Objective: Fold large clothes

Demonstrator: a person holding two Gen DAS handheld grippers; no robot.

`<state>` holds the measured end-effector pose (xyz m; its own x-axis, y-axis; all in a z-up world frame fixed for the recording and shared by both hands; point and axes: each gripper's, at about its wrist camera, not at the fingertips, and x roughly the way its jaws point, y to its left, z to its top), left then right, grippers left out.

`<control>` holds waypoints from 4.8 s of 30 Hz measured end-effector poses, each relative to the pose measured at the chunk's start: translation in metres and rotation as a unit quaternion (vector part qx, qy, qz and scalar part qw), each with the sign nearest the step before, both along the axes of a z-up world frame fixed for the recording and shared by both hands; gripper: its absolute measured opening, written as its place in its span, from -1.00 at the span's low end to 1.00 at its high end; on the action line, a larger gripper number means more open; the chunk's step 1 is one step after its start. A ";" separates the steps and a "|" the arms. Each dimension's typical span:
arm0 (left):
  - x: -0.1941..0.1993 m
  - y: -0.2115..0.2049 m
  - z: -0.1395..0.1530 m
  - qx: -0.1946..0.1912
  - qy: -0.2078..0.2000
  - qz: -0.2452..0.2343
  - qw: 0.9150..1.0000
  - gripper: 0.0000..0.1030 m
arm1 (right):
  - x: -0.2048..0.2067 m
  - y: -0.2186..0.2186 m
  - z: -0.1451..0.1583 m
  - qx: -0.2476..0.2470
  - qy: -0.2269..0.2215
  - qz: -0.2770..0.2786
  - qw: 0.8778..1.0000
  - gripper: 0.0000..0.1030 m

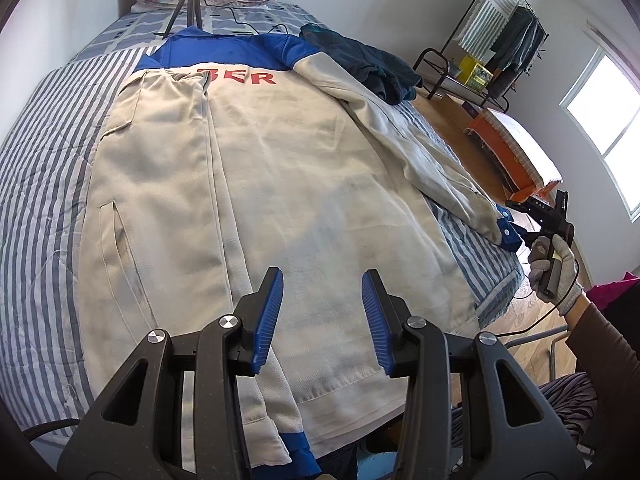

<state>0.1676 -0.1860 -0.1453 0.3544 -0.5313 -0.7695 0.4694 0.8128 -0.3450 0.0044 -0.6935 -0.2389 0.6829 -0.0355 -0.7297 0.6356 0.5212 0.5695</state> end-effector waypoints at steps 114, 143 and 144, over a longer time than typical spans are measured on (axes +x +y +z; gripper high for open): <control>-0.126 -0.161 -0.054 0.082 -0.006 -0.085 0.993 0.21 | 0.191 0.235 0.024 0.011 -0.008 0.383 0.924 -0.28; -0.112 -0.166 -0.049 -0.021 0.017 -0.103 0.994 -0.92 | 0.269 0.208 0.033 -0.107 -0.009 0.337 0.936 -1.00; -0.112 -0.172 -0.052 -0.017 0.016 -0.106 0.994 -0.92 | 0.270 0.206 0.033 -0.112 -0.008 0.334 0.936 -1.00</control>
